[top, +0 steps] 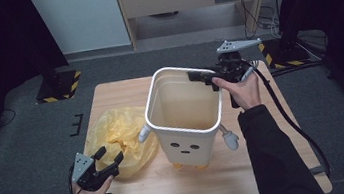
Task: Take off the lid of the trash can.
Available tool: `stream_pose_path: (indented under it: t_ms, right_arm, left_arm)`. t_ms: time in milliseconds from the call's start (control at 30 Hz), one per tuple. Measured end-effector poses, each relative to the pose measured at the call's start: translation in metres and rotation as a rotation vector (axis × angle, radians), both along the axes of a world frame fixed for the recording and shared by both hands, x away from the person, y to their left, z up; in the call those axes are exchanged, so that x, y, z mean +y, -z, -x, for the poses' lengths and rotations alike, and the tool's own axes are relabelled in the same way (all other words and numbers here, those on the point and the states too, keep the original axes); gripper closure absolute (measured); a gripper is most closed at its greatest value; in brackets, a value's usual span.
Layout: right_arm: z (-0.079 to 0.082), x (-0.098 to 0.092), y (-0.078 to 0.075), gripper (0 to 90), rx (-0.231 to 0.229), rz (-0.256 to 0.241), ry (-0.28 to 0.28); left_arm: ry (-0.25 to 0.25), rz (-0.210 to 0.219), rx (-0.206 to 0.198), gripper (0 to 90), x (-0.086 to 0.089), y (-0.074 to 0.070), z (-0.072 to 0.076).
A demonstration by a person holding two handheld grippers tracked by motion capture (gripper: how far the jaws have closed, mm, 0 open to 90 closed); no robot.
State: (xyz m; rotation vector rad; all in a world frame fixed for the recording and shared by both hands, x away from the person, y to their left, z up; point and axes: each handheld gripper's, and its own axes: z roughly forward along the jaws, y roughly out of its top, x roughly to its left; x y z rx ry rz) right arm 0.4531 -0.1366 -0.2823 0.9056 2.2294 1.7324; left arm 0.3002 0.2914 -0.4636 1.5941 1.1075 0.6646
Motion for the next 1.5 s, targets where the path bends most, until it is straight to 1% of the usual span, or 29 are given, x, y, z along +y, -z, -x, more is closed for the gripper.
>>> stream_pose_path:
  t_ms: [67, 100, 200, 233, 267, 367, 467, 600, 667, 800, 900, 1000, 1133, 1367, 1500]
  right_arm:
    - [0.0, 0.0, -0.004, 66.9, -0.001, 0.001, -0.005]
    - [0.001, 0.0, -0.005, 68.1, 0.006, 0.001, -0.009]
    - [0.002, -0.004, -0.014, 74.3, 0.027, -0.094, -0.028]
    - [0.004, -0.006, -0.018, 74.3, 0.019, -0.123, -0.029]
    - [0.005, -0.008, -0.022, 74.3, 0.009, -0.139, -0.029]
    - [0.01, -0.012, -0.031, 73.9, -0.034, -0.093, 0.003]
    - [0.014, -0.016, -0.035, 73.9, -0.058, -0.102, 0.027]
    - [0.02, -0.02, -0.04, 73.7, -0.109, -0.111, 0.08]
    - [0.024, -0.023, -0.043, 73.7, -0.14, -0.117, 0.116]
    - [0.035, -0.032, -0.052, 73.6, -0.2, -0.135, 0.19]
    - [0.044, -0.04, -0.058, 73.6, -0.23, -0.148, 0.229]
    - [0.052, -0.05, -0.06, 73.5, -0.252, -0.163, 0.267]
    - [0.063, -0.065, -0.061, 73.3, -0.287, -0.146, 0.335]
    - [0.076, -0.096, -0.055, 73.3, -0.313, -0.175, 0.435]
    - [0.081, -0.112, -0.05, 73.0, -0.328, -0.167, 0.492]
  left_arm:
    - [0.001, -0.001, 0.0, 28.1, 0.0, 0.0, 0.0]
    - [0.001, -0.001, 0.0, 28.1, 0.0, 0.0, 0.0]
    - [0.002, -0.001, 0.001, 28.1, 0.0, 0.0, 0.0]
    - [0.001, -0.001, 0.001, 28.1, 0.0, 0.0, 0.0]
    - [0.0, -0.001, 0.0, 28.1, 0.0, 0.0, 0.0]
    - [0.002, -0.002, 0.002, 28.1, 0.0, 0.0, 0.0]
    - [0.001, -0.002, 0.002, 28.1, -0.001, 0.0, 0.0]
    - [-0.002, -0.001, 0.002, 28.1, 0.0, 0.0, 0.0]
    - [-0.002, -0.002, 0.001, 28.1, 0.0, 0.0, 0.0]
    - [-0.002, -0.004, 0.0, 28.1, 0.0, 0.0, 0.0]
    - [-0.001, -0.005, 0.001, 28.1, 0.0, 0.0, 0.0]
    - [-0.001, -0.007, -0.001, 28.1, 0.0, 0.0, 0.0]
    - [-0.001, -0.012, 0.0, 28.1, 0.0, 0.0, 0.0]
    - [-0.002, -0.007, 0.001, 28.1, 0.0, 0.0, 0.0]
    - [-0.002, -0.007, 0.001, 28.1, 0.0, 0.0, 0.0]
